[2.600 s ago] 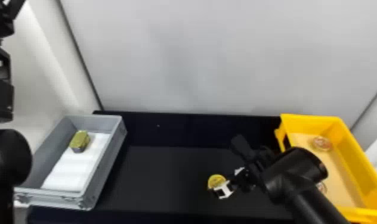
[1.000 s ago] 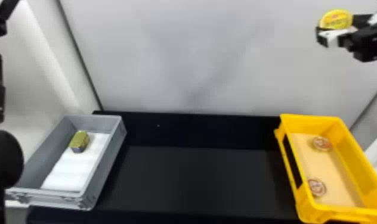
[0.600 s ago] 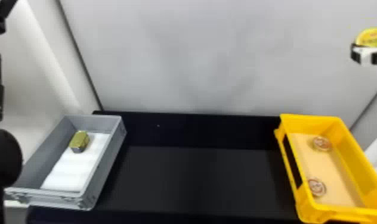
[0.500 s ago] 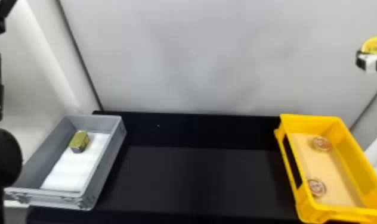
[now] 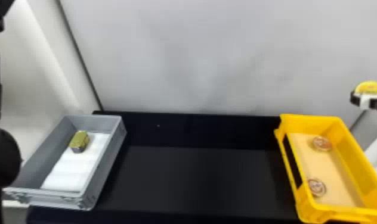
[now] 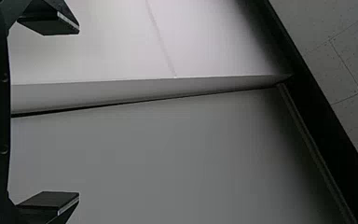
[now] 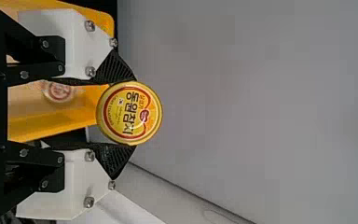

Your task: Pick up the round yellow can and place it in the yellow rectangular box

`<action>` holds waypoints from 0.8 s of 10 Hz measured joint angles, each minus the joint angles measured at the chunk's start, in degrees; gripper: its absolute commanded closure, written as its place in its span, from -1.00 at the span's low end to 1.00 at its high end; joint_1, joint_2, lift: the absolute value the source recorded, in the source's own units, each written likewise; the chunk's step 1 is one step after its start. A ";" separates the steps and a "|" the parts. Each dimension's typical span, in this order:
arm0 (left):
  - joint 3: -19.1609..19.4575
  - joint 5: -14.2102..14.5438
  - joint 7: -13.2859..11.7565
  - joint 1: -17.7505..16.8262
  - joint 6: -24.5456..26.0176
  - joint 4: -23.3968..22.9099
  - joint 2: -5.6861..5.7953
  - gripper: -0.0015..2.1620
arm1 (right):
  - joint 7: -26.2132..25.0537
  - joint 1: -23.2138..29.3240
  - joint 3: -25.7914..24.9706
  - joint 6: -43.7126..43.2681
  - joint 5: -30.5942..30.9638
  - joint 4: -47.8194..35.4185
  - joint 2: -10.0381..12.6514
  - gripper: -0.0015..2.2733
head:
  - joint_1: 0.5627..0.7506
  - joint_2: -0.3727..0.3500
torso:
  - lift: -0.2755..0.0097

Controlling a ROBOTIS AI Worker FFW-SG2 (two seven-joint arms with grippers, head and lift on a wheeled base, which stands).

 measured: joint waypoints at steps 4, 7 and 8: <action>0.17 0.00 -0.01 0.09 0.12 -0.27 0.02 -0.97 | -6.54 2.39 -0.87 -1.44 -15.61 10.48 -3.53 -0.38 | 0.39 0.18 | 0.91; 0.11 0.00 -0.05 0.17 0.09 -0.32 -0.04 -0.97 | -7.09 2.36 0.71 -7.95 -22.62 20.78 -5.00 -0.38 | 0.39 0.18 | 0.91; 0.05 -0.01 -0.05 0.27 0.00 -0.28 -0.10 -0.97 | -6.69 1.44 2.45 -11.42 -24.54 25.59 -5.63 -0.38 | 0.39 0.18 | 0.91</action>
